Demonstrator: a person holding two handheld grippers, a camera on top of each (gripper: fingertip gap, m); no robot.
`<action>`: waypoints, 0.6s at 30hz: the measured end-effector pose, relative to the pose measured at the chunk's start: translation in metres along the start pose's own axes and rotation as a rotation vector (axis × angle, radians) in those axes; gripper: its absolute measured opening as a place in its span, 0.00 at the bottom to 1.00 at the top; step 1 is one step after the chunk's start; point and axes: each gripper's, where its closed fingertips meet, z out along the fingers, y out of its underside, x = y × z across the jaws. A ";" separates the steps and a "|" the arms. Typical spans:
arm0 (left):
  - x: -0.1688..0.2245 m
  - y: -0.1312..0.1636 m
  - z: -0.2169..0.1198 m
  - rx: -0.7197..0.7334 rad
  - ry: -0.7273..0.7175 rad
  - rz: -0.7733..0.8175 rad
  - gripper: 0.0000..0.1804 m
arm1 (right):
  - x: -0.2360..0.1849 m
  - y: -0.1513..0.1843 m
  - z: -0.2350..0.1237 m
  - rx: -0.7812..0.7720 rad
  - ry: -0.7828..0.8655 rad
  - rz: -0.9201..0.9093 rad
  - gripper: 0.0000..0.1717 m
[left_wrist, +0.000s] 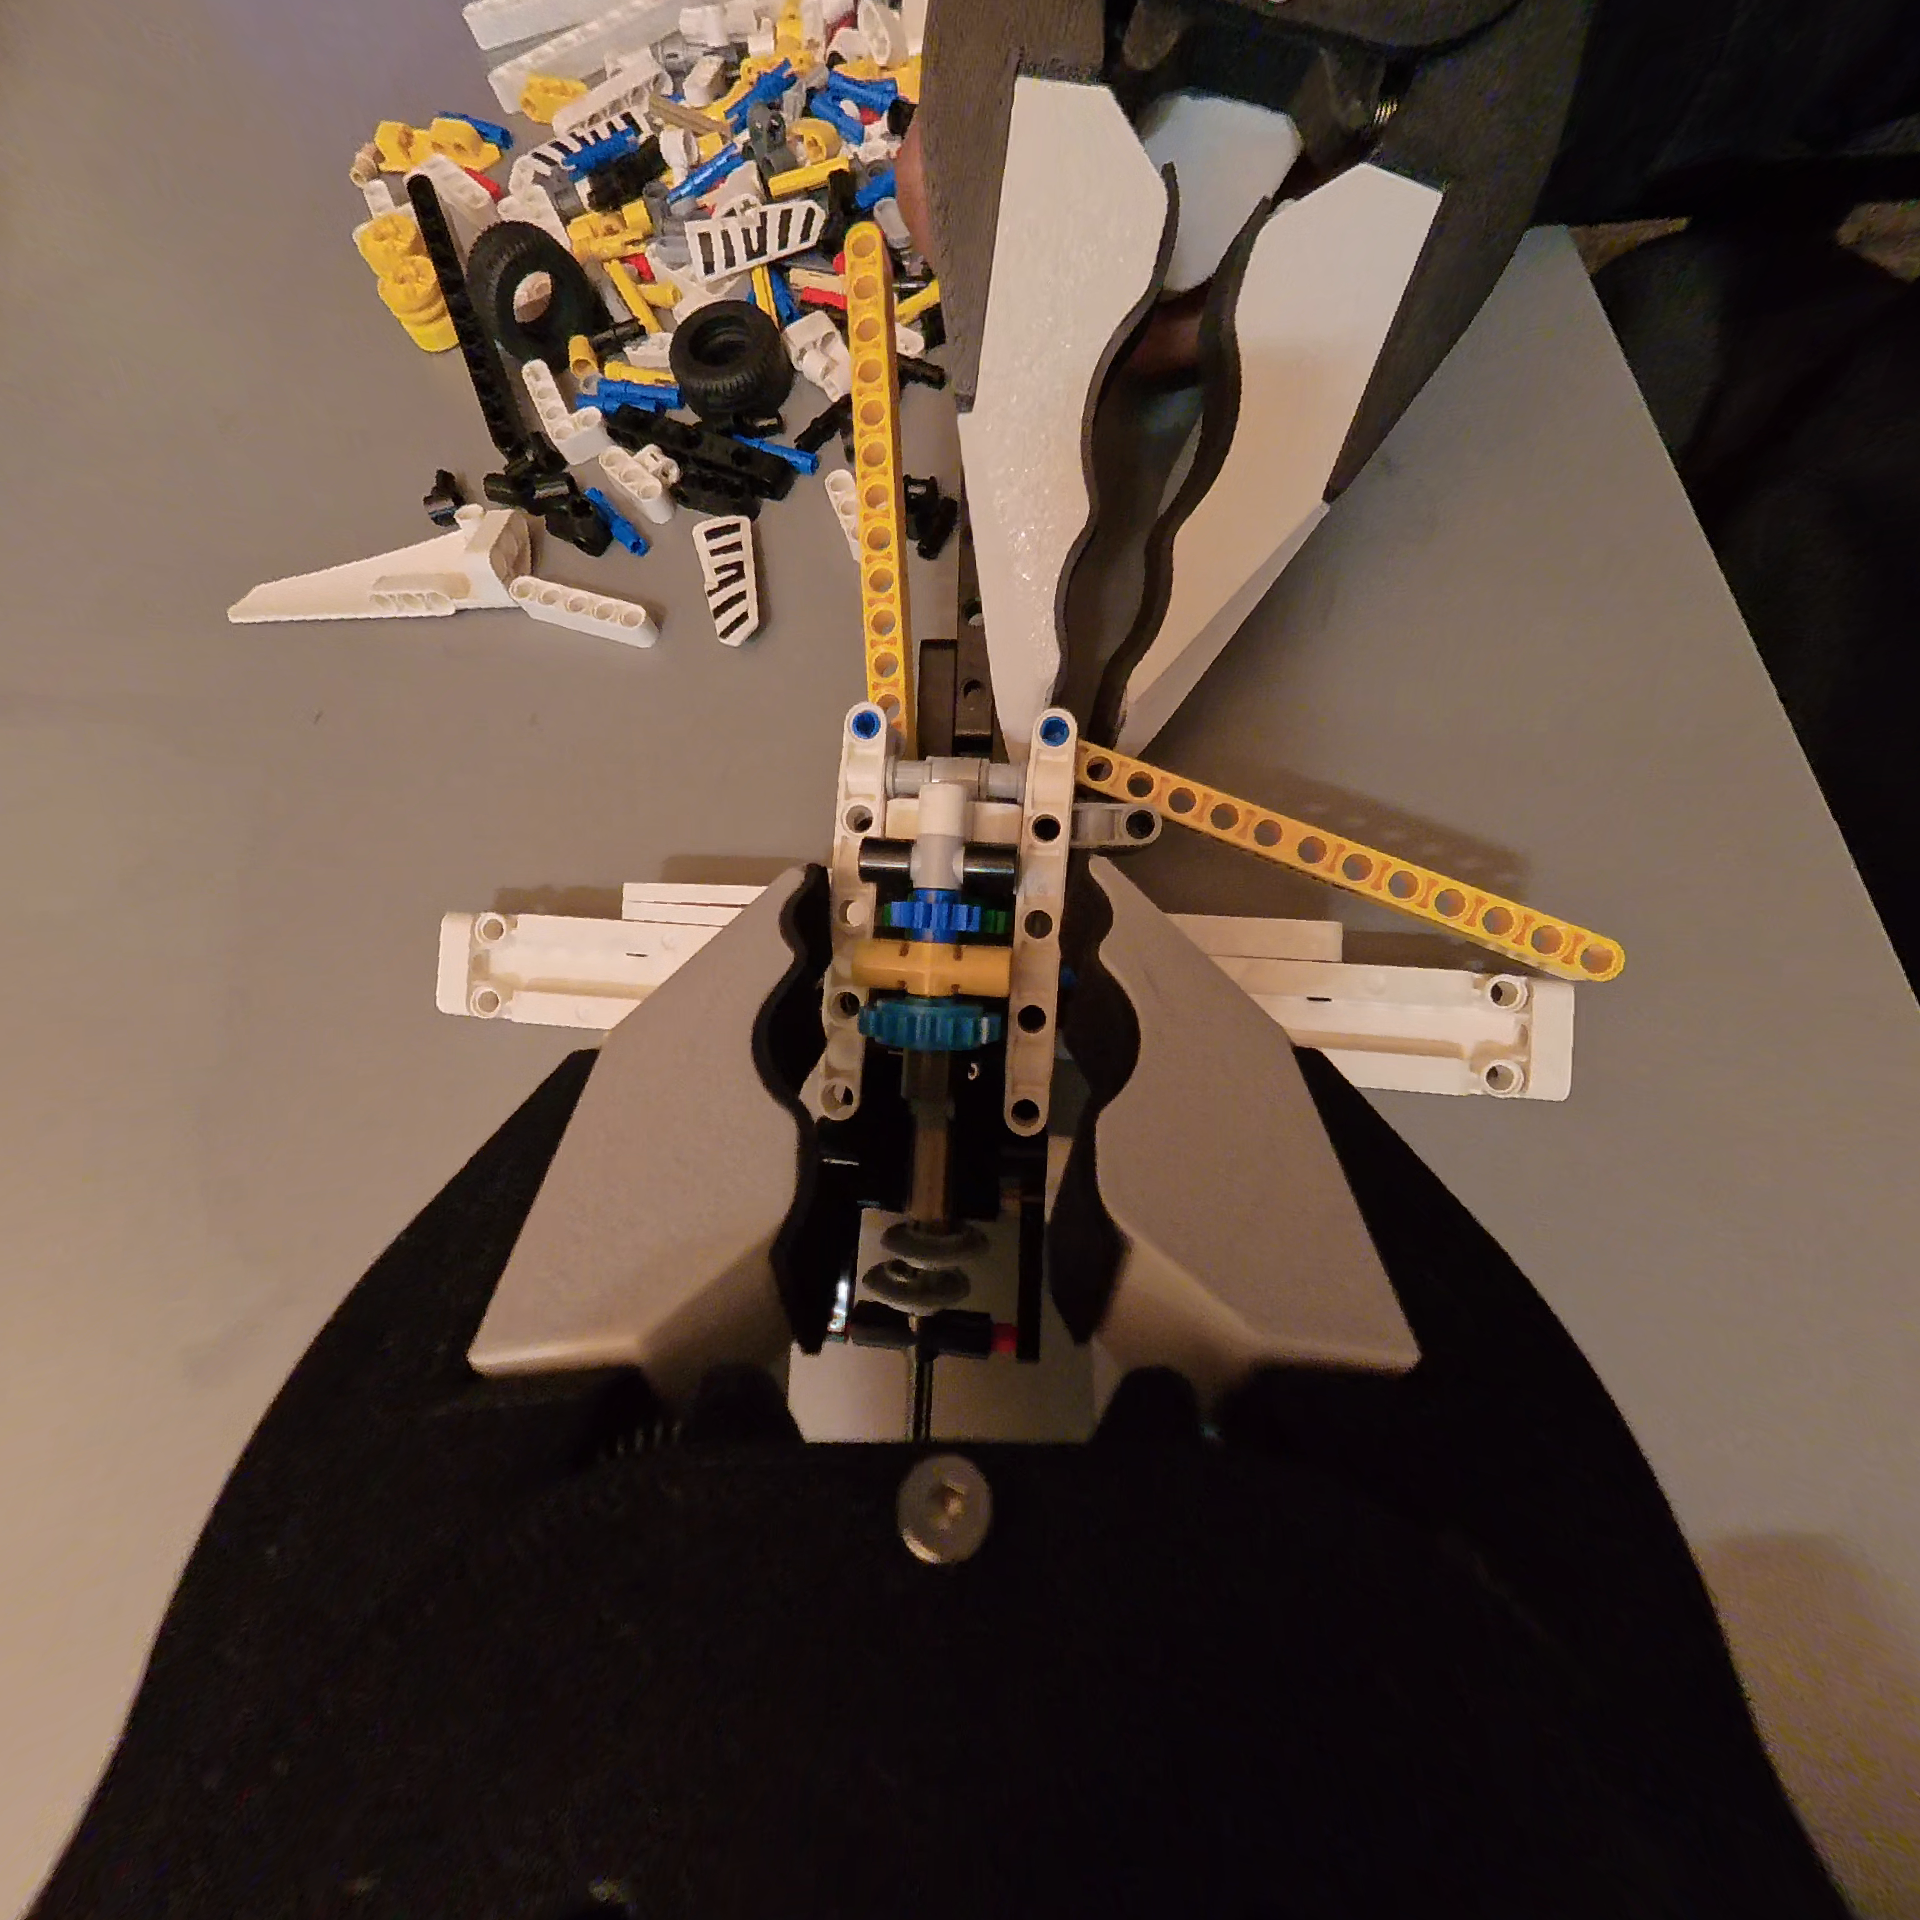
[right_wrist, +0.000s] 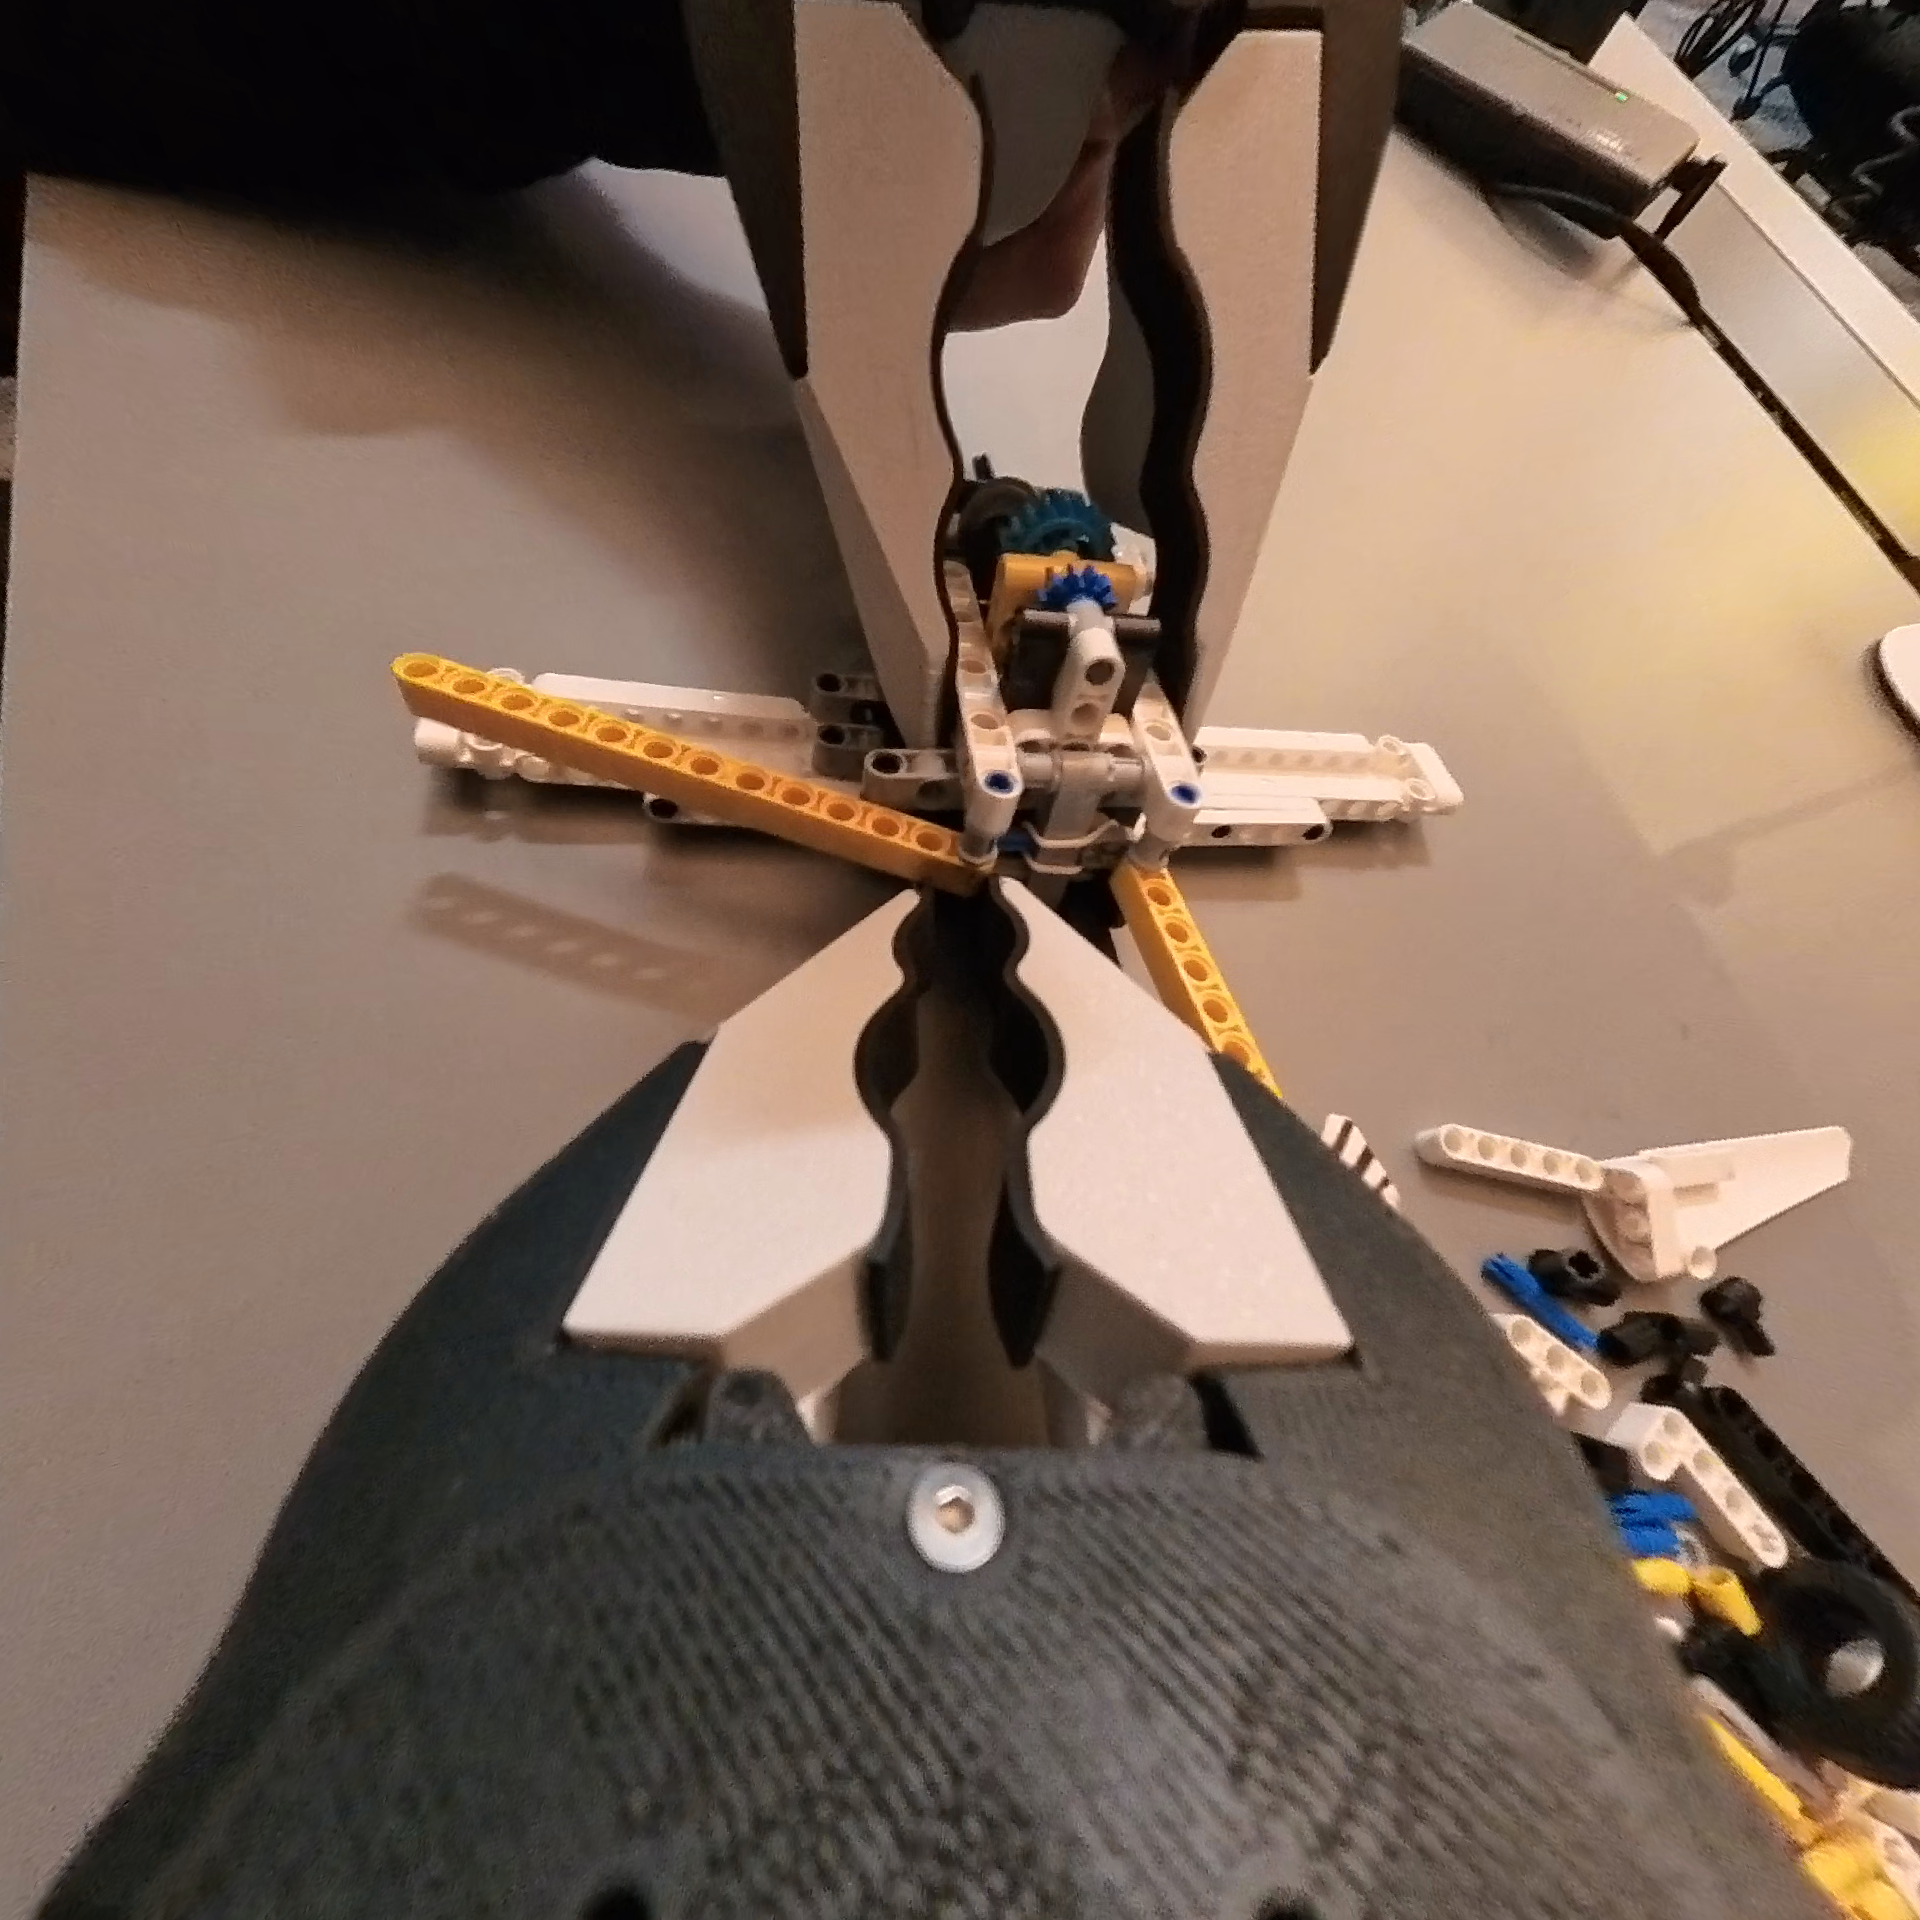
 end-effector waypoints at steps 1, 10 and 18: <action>0.000 0.000 0.000 0.000 0.001 -0.001 0.25 | 0.000 0.000 0.000 0.002 0.003 -0.012 0.04; 0.004 -0.003 0.002 0.013 0.012 0.003 0.25 | -0.006 0.001 -0.005 0.020 -0.010 -0.089 0.04; 0.008 -0.005 0.003 0.022 0.020 0.009 0.25 | -0.011 0.001 -0.008 0.030 -0.020 -0.123 0.04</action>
